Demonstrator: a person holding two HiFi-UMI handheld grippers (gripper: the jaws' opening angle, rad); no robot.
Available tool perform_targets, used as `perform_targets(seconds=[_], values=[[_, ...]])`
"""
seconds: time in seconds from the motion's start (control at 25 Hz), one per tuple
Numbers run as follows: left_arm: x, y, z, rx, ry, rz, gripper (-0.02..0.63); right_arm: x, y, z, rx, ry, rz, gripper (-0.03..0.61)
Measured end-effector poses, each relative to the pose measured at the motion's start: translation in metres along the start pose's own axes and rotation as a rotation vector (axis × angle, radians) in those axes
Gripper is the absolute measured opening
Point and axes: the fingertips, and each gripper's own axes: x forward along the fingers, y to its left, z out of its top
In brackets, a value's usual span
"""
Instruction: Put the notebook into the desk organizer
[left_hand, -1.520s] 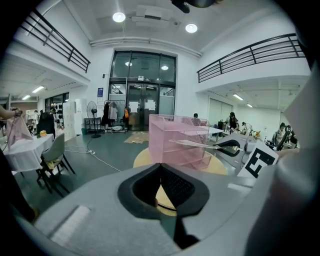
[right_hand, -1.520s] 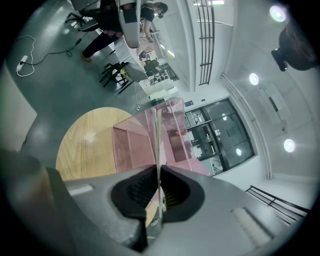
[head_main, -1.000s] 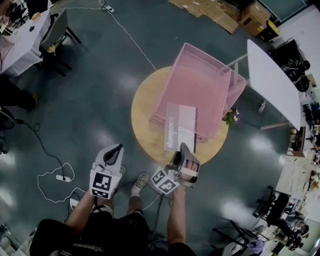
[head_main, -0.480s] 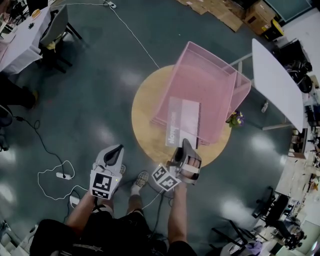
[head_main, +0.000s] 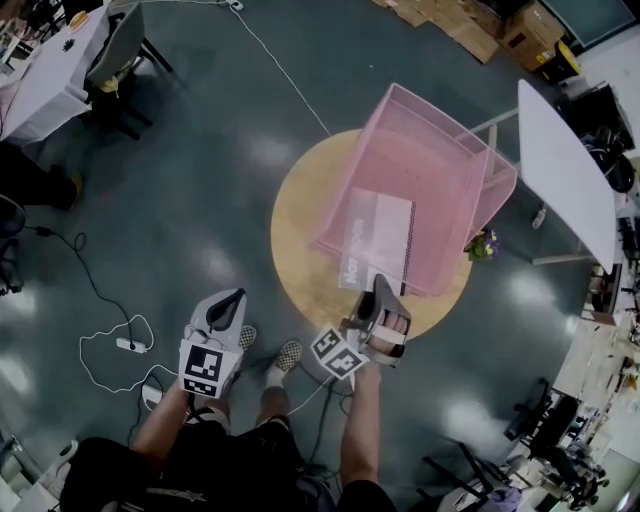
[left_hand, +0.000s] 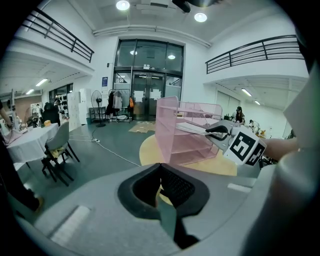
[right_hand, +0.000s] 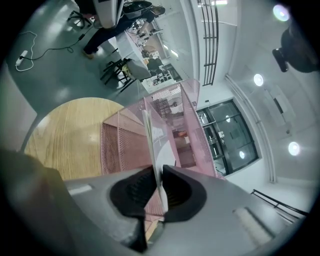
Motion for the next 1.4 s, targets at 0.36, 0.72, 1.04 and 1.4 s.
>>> perform_targets(seconds=[0.36,0.72,1.04,1.4], values=[[-0.001,-0.006,-0.002,0.004,0.002,-0.016,0.011,0.002,0.004,0.001,0.026,0.004,0.044,0.050],[-0.011,-0.011,-0.003,0.011,-0.008,-0.018,0.011,-0.003,0.009,-0.003,0.071,-0.014,0.091,0.301],[-0.027,-0.016,0.012,0.030,-0.051,-0.035,0.011,-0.026,-0.004,-0.001,0.112,-0.005,0.083,0.301],[-0.056,-0.026,0.041,0.079,-0.138,-0.070,0.011,-0.074,-0.032,0.004,0.307,-0.008,0.088,0.301]])
